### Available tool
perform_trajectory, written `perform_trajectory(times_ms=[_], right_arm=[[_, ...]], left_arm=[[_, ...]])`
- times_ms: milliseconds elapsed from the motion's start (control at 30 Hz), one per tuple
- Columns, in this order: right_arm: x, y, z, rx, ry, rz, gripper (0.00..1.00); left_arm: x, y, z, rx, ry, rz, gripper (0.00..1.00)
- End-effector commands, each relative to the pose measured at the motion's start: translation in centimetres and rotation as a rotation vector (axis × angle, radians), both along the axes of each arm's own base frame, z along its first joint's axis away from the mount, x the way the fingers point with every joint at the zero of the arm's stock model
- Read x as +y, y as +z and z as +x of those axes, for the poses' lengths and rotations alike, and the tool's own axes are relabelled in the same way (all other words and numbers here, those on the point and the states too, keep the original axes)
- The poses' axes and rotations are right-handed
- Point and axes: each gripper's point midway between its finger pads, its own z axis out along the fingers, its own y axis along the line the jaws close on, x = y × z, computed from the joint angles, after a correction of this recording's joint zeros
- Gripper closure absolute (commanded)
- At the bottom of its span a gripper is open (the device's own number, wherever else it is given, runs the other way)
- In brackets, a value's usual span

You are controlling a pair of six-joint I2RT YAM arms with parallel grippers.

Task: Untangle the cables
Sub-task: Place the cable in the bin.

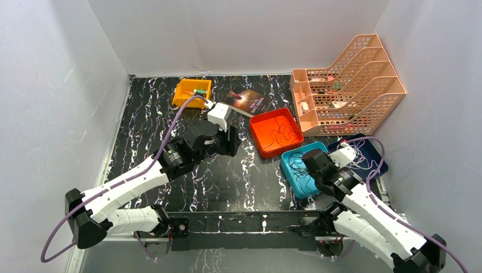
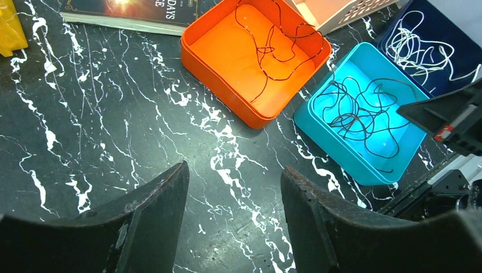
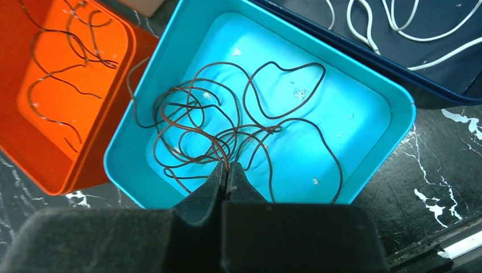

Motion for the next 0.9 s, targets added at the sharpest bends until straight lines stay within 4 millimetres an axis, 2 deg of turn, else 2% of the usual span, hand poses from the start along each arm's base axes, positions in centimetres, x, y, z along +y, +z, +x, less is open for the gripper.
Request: perform_trajectory(times_ms=[0,167,233,300,367,433,533,700,867], right_arm=[[0.5,-0.3,1.6,-0.045,-0.023,0.028,0.98],[-0.2,-1.5,2.5,-0.013,-0.036,0.0,0.94],[-0.4,-1.7,3.0,-0.013,-0.03,0.011,0.84],[-0.8,-1.8,3.4,-0.011,-0.031,0.014,0.63],[-1.0,-1.1,3.7,-0.019,-0.026,0.008,0.5],[-1.2,0.2,4.1,-0.039,-0.012,-0.011,0.38],[-1.6,3.1,4.5,-0.084,0.006,-0.044,0.32],[-2.0,8.6,4.9,-0.185,0.059,-0.087,0.3],[-0.9,12.1,5.3,-0.277,0.159,-0.082,0.34]], left_arm=[[-0.1,1.2,-0.2,-0.007,-0.004,-0.048,0.41],[0.4,1.0,-0.3,-0.008,0.012,-0.051,0.4],[0.4,1.0,-0.3,-0.007,0.013,-0.051,0.4],[0.5,1.0,-0.2,-0.008,0.019,-0.051,0.4],[0.4,1.0,-0.2,-0.006,0.02,-0.051,0.4],[0.5,1.0,-0.2,-0.006,0.023,-0.051,0.4],[0.7,0.6,0.0,-0.003,0.038,-0.04,0.39],[0.8,-0.3,0.0,0.011,0.05,-0.031,0.39],[0.5,-0.9,-0.1,0.023,0.034,-0.024,0.39]])
